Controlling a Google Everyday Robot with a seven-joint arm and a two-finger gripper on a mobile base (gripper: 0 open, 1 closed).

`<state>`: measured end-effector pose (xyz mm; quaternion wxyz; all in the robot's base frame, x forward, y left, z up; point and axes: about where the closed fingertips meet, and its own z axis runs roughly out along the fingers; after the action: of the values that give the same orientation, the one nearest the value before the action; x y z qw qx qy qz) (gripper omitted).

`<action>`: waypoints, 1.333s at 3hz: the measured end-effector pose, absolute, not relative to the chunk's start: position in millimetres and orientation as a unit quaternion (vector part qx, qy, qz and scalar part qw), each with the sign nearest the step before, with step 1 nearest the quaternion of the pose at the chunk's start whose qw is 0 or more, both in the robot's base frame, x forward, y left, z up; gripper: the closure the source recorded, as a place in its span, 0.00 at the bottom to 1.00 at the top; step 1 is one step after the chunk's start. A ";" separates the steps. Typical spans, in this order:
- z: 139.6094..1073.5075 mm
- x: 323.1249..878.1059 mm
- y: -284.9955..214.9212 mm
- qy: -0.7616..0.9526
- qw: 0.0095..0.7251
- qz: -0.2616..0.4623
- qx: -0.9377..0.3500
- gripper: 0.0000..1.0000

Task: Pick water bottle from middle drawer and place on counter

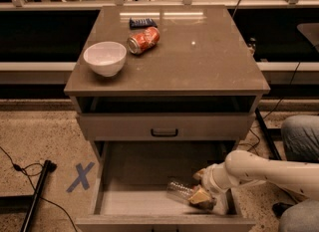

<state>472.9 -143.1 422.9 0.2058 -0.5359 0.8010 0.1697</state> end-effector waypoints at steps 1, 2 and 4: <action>397.1 476.7 -146.9 0.807 0.194 0.169 -0.532 0.38; 378.4 478.2 -150.9 0.807 0.199 0.185 -0.525 0.52; 408.7 482.3 -153.2 0.771 0.251 0.206 -0.548 1.00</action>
Offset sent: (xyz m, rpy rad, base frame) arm 0.0093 -0.0203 -0.0647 0.0656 0.0336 -0.0288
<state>482.3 -153.2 408.7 0.2509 -0.5480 0.7710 0.2056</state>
